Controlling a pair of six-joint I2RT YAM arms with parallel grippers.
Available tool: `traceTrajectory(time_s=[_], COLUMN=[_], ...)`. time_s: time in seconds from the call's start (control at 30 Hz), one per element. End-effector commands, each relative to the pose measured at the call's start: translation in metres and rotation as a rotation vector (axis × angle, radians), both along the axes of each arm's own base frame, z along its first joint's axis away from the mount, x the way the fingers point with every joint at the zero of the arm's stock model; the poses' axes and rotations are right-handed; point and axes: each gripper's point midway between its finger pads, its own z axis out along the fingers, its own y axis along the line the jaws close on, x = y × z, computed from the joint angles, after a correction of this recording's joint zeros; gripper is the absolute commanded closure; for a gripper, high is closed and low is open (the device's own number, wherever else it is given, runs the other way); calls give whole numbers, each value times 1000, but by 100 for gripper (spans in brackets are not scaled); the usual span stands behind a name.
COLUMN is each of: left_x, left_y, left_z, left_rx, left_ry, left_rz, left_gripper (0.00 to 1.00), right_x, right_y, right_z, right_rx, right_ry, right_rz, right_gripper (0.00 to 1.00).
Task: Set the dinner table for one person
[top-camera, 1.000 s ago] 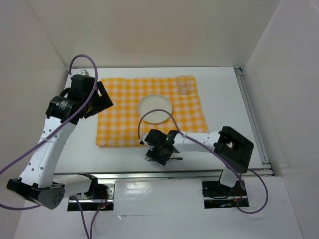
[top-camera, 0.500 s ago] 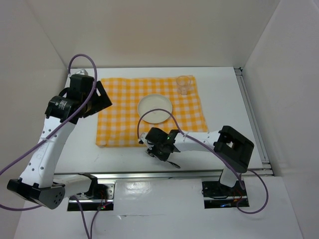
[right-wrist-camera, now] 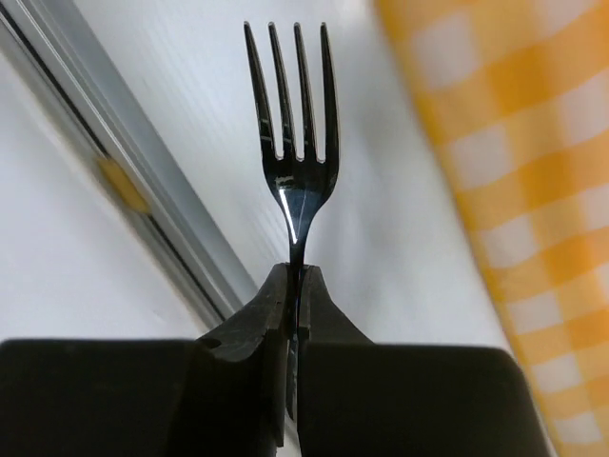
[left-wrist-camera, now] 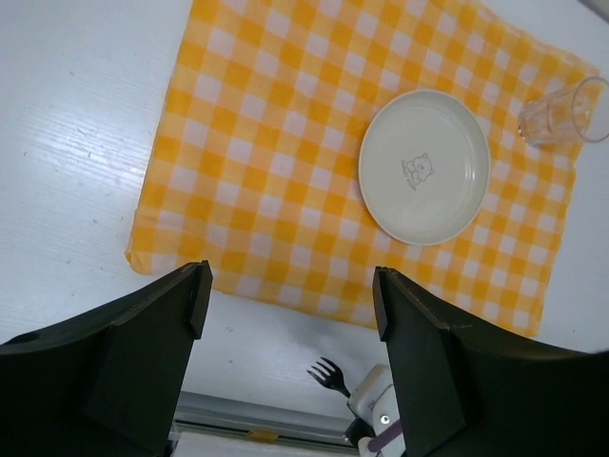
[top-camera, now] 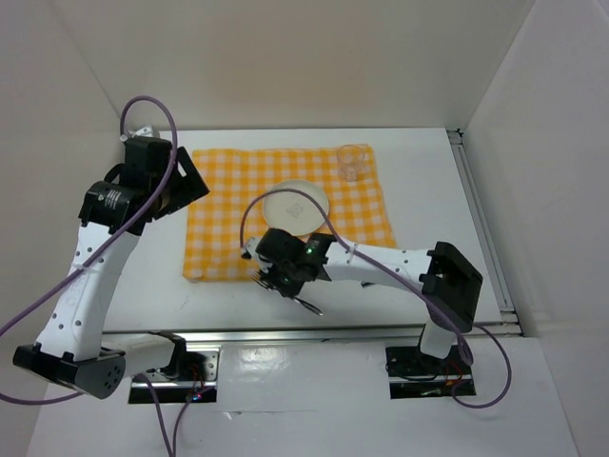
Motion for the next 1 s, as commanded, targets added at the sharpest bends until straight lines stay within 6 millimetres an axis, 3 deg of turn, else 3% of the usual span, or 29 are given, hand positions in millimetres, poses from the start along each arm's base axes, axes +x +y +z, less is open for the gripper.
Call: traceTrajectory(time_s=[0.0, 0.03, 0.07, 0.13, 0.17, 0.2, 0.23, 0.27, 0.3, 0.37, 0.4, 0.43, 0.53, 0.67, 0.7, 0.8, 0.83, 0.97], left_x=[0, -5, -7, -16, -19, -23, -25, -33, -35, -41, -46, -48, -50, -50, -51, -48, -48, -47], left_y=[11, 13, 15, 16, 19, 21, 21, 25, 27, 27, 29, 31, 32, 30, 30, 26, 26, 24], left_z=[36, 47, 51, 68, 75, 76, 80, 81, 83, 85, 85, 87, 86, 86, 86, 83, 83, 81], left_rx=[-22, -41, -49, -93, -108, -119, -136, -151, -158, -176, -179, -189, -190, -187, -179, -188, -188, -185], left_ry=[-113, -150, -165, -228, -257, -268, -290, -306, -323, -343, -351, -361, -363, -360, -359, -346, -346, -342], left_rz=[59, 80, 95, 114, 135, 154, 160, 181, 193, 200, 199, 214, 214, 201, 196, 179, 179, 165], left_gripper=[14, 14, 15, 15, 16, 16, 16, 16, 17, 17, 17, 17, 17, 17, 17, 17, 17, 17], right_x=[38, 42, 59, 76, 99, 113, 125, 148, 162, 180, 200, 211, 241, 260, 261, 268, 270, 276], right_y=[41, 52, 70, 89, 101, 110, 117, 130, 136, 147, 150, 154, 162, 168, 170, 178, 180, 177], right_z=[57, 60, 78, 68, 90, 69, 70, 96, 76, 78, 90, 77, 64, 57, 45, 44, 32, 18], right_rx=[132, 154, 217, 241, 300, 271, 287, 371, 352, 403, 460, 470, 552, 602, 588, 614, 601, 594], right_ry=[-4, 15, -12, 32, 24, 50, 62, 71, 73, 109, 107, 121, 196, 179, 188, 183, 185, 196], right_rz=[-193, -236, -274, -375, -456, -518, -558, -648, -690, -779, -818, -854, -955, -1003, -1014, -1008, -1012, -1039], right_gripper=[100, 100, 100, 100, 100, 100, 100, 100, 100, 100, 100, 100, 100, 100, 100, 100, 100, 100])
